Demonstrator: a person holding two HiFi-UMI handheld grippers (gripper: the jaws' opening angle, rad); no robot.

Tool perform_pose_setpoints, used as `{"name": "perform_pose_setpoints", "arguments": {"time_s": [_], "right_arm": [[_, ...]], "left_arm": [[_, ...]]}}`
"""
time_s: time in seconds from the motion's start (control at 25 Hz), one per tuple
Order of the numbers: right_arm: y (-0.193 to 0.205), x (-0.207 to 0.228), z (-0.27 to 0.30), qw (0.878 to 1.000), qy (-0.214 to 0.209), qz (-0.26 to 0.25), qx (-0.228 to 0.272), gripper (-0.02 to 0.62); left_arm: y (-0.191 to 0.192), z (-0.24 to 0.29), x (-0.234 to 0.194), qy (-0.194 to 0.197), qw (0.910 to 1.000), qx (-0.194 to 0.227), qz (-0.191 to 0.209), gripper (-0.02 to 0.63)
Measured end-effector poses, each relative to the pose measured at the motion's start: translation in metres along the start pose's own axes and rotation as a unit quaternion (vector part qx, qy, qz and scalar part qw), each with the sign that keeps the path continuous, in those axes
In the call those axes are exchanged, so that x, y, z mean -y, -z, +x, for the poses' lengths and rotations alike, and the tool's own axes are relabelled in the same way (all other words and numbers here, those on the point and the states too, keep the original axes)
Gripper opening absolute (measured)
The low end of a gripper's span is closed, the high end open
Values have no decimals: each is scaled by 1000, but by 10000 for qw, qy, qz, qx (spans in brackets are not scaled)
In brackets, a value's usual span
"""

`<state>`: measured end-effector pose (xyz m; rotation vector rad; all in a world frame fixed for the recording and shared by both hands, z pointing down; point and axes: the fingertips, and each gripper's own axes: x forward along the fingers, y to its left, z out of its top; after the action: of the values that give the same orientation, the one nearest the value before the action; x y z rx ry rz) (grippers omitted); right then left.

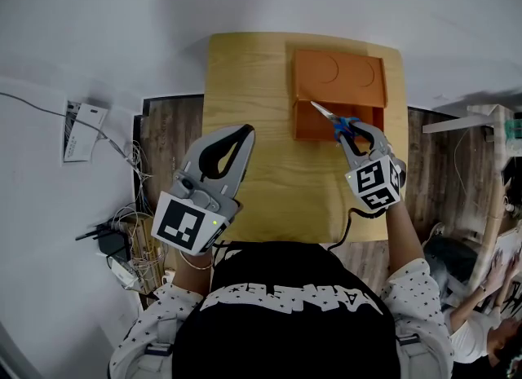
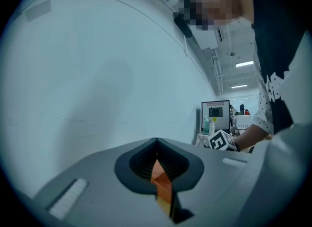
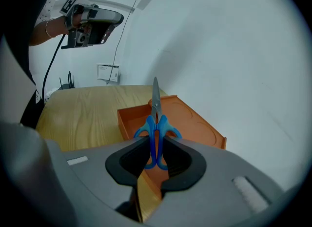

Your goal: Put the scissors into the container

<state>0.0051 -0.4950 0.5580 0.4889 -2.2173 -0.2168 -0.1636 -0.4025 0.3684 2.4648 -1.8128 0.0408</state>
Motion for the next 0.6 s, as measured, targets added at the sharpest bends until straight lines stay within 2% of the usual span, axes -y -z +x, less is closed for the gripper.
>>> {"name": "perform_pose_setpoints", "arguments": {"time_s": [0.6], "right_arm": [[20,3,25,9961,-327,-605,-552,97]], "left_arm": [[1,-5,-8,-155,9999,-28,-14,0]]}}
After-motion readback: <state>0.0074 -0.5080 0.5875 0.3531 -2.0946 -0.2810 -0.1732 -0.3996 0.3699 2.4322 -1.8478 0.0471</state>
